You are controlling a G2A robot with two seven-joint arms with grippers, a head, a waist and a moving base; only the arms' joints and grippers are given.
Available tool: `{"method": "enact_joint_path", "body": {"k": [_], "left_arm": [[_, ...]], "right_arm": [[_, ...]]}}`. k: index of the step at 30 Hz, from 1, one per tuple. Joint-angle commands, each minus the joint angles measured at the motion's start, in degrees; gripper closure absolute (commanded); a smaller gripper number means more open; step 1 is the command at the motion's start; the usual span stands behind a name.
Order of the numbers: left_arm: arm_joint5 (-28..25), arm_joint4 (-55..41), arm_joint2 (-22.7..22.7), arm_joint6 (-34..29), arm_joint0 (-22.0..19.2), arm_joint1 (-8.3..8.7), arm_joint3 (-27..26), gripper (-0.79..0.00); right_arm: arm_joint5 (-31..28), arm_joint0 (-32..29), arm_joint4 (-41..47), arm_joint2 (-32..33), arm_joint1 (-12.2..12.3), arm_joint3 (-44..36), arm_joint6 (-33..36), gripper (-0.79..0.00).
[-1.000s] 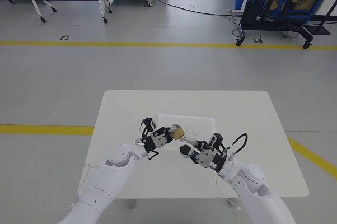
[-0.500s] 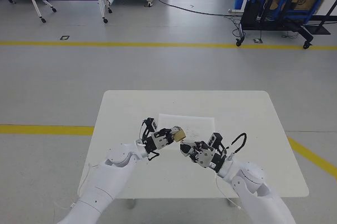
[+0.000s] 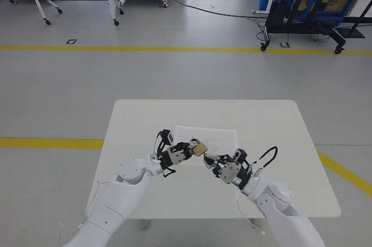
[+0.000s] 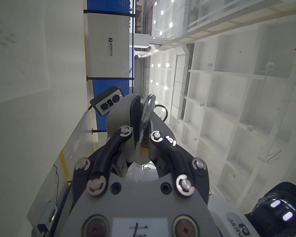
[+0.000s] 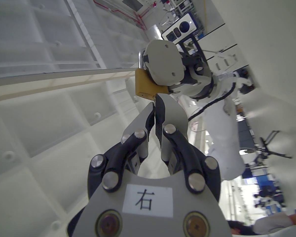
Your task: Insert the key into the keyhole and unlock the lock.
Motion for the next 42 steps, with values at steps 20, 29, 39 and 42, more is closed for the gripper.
{"method": "enact_joint_path", "body": {"k": [20,29,39,42], "left_arm": [[-4.26,4.76,-0.77,3.33,1.25,0.17,-1.60,0.000],[-3.82,5.48,-1.86,4.97,1.37,0.34,-1.70,0.000],[9.83,18.37,1.81,12.89,-0.82,0.17,-0.48,0.000],[14.73,24.32,4.61,14.46,-3.11,-0.25,0.44,0.000]], "right_arm": [[2.09,-0.31,5.83,1.80,0.33,1.84,5.01,-0.320],[-0.08,-1.39,-0.04,2.57,0.90,-0.91,5.89,-0.730],[-5.84,-6.53,-5.99,13.39,2.45,-5.81,7.18,-0.785],[-5.84,-6.53,-5.99,13.39,2.45,-5.81,7.18,-0.785]]}}
